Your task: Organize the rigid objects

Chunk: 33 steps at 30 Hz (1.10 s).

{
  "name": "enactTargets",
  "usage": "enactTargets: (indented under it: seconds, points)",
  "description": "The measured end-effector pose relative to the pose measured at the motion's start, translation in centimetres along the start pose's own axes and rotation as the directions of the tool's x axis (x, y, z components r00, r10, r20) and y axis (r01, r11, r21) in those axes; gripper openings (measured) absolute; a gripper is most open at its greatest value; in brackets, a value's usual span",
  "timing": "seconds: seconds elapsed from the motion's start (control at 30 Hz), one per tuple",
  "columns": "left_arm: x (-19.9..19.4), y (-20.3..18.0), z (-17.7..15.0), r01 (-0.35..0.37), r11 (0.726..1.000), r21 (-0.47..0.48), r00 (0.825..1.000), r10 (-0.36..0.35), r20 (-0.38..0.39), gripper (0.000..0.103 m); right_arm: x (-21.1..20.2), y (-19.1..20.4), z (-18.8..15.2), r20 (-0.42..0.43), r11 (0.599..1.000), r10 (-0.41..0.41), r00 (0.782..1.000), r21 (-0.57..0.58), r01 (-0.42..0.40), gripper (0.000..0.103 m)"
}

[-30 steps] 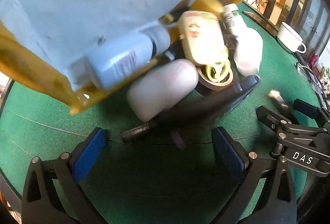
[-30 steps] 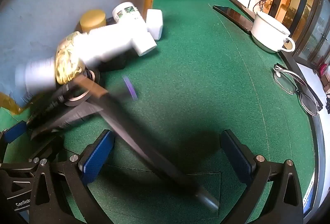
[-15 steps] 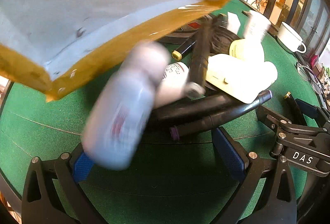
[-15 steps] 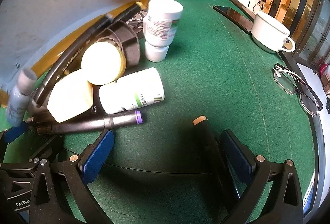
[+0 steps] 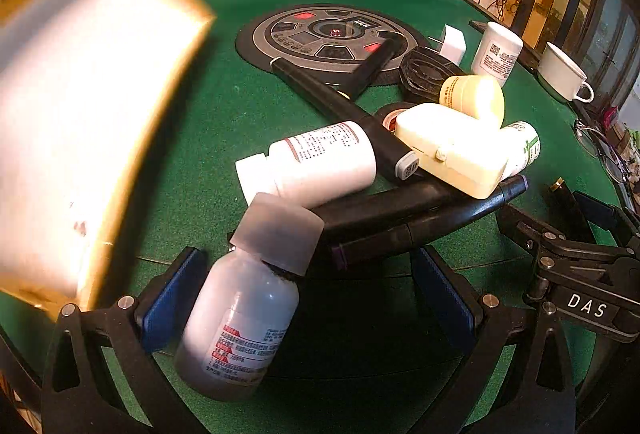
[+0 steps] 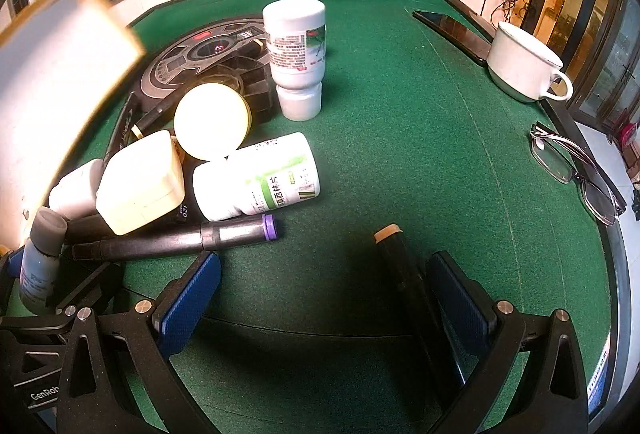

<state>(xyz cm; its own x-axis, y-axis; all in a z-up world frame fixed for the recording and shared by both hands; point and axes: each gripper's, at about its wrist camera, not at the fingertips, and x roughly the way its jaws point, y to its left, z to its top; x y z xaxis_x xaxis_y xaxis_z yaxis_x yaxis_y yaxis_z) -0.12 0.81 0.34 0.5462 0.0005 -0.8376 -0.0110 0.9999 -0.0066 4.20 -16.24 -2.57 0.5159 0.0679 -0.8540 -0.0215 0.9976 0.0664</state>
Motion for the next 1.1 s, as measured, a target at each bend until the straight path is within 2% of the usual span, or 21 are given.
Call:
enactTargets:
  seconds: [1.03, 1.1]
  points:
    - [0.19, -0.06, -0.04, -0.001, 1.000, -0.002, 1.000, 0.001, 0.001, 0.103, 0.05, 0.17, 0.07, -0.001, 1.000, -0.007, 1.000, 0.009, 0.007, 0.102]
    - [0.20, -0.12, 0.01, -0.001, 1.000, -0.001, 1.000, 0.001, 0.001, 0.103, 0.25, 0.17, 0.71, -0.054, 1.000, 0.007, 0.999, -0.017, -0.008, 0.101]
